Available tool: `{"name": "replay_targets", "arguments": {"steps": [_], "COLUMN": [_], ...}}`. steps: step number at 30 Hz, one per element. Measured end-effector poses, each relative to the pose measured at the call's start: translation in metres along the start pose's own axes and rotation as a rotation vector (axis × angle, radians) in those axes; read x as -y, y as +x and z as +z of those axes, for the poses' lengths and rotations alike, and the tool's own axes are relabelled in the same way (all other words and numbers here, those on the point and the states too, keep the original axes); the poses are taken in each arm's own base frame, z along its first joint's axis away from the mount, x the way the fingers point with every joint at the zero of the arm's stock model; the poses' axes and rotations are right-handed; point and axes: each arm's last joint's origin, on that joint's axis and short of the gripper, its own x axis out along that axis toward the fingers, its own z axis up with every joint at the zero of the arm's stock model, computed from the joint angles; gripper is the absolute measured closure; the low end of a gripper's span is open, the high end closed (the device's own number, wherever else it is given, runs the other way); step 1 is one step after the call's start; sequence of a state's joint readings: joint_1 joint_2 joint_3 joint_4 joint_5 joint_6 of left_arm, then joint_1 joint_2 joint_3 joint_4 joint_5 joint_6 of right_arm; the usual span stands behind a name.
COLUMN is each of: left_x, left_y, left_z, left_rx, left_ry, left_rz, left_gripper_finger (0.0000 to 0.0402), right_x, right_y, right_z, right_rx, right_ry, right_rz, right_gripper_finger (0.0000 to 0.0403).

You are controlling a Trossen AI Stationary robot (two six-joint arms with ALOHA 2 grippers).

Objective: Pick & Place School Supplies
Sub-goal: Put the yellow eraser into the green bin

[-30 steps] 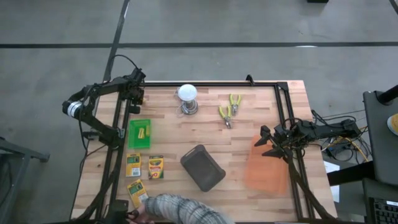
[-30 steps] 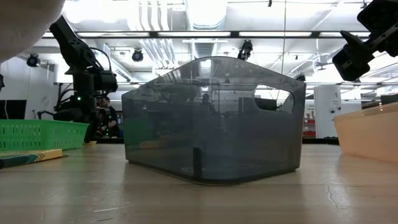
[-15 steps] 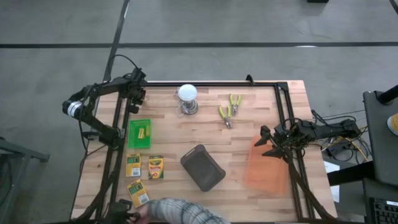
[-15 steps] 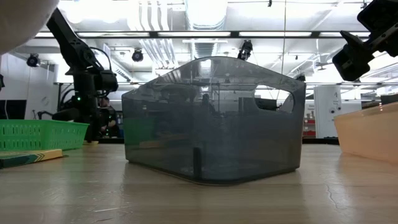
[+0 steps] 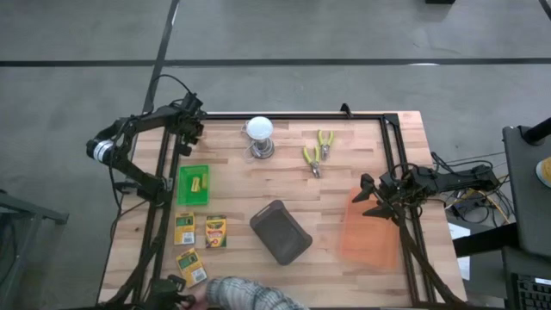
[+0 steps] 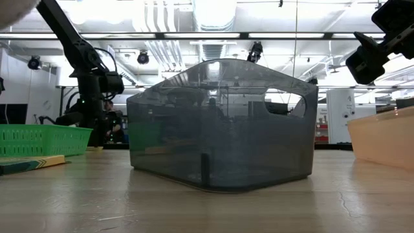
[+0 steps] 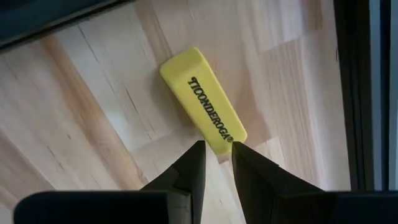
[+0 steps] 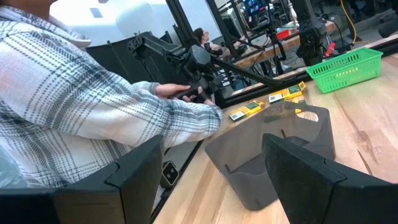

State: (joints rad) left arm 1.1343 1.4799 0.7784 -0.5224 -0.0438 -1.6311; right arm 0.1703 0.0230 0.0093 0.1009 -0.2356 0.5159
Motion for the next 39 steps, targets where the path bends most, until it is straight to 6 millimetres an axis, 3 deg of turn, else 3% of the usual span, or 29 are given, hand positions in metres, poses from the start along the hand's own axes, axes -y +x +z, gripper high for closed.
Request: {"name": "replay_targets", "arguments": {"steps": [7,16,25,35,39], "left_x": [0.0025,0.0017,0.0012,0.0003,-0.0004], "left_y": [-0.0004,-0.0007,-0.001,-0.0013,-0.0014], "left_z": [0.0006,-0.0015,-0.0044,-0.0087,-0.0077], "left_rx": [0.023,0.015,0.066,0.079,0.112], "left_ry": [-0.005,-0.24,-0.289,-0.342,-0.361], "left_rz": [-0.026,-0.02,-0.031,-0.032,-0.034], "left_gripper_finger": [0.0319,0.0319,0.0318,0.0238,0.0228], "right_x": [0.0,0.0,0.0,0.0,0.0], "right_y": [0.0,0.0,0.0,0.0,0.0], "right_z": [0.0,0.0,0.0,0.0,0.0], "right_rx": [0.0,0.0,0.0,0.0,0.0], "right_ry": [0.0,0.0,0.0,0.0,0.0], "right_rz": [0.0,0.0,0.0,0.0,0.0], "right_gripper_finger": [0.0141,0.0138,0.0138,0.0135,0.0138]}}
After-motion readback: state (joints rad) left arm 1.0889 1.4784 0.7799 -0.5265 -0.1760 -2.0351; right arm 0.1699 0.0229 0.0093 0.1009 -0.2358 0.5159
